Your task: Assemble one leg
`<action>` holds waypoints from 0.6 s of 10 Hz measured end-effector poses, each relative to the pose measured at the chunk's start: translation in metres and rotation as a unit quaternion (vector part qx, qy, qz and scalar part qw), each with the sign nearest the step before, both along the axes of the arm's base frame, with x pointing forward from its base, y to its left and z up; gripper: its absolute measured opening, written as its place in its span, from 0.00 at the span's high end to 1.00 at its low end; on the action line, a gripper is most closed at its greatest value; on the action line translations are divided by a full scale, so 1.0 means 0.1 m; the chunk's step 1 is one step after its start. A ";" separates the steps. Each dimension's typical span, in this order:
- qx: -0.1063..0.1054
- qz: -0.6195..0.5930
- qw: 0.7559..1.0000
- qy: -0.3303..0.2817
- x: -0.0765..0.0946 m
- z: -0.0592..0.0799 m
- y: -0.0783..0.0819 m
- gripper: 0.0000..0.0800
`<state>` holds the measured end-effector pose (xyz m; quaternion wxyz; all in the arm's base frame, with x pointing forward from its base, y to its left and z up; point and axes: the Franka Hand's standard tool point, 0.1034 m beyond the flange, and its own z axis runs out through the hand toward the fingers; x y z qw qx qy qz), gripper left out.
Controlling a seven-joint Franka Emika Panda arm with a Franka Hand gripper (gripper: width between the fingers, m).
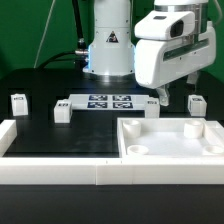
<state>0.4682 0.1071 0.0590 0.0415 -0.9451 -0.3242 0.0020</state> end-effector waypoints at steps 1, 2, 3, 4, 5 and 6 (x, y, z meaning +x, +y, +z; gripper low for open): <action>0.002 -0.061 0.998 0.007 -0.04 -0.01 0.08 0.19; 0.001 -0.101 0.995 0.013 -0.08 -0.02 0.18 0.19; 0.000 -0.168 0.986 0.021 -0.12 -0.02 0.29 0.19; 0.001 -0.220 0.975 0.028 -0.15 -0.02 0.41 0.19; 0.004 -0.254 0.967 0.033 -0.17 -0.02 0.46 0.19; 0.005 -0.291 0.956 0.039 -0.17 -0.02 0.47 0.19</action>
Offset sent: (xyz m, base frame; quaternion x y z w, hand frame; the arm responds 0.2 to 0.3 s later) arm -0.0140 0.0347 0.0026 -0.0004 -0.0085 0.2823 0.9593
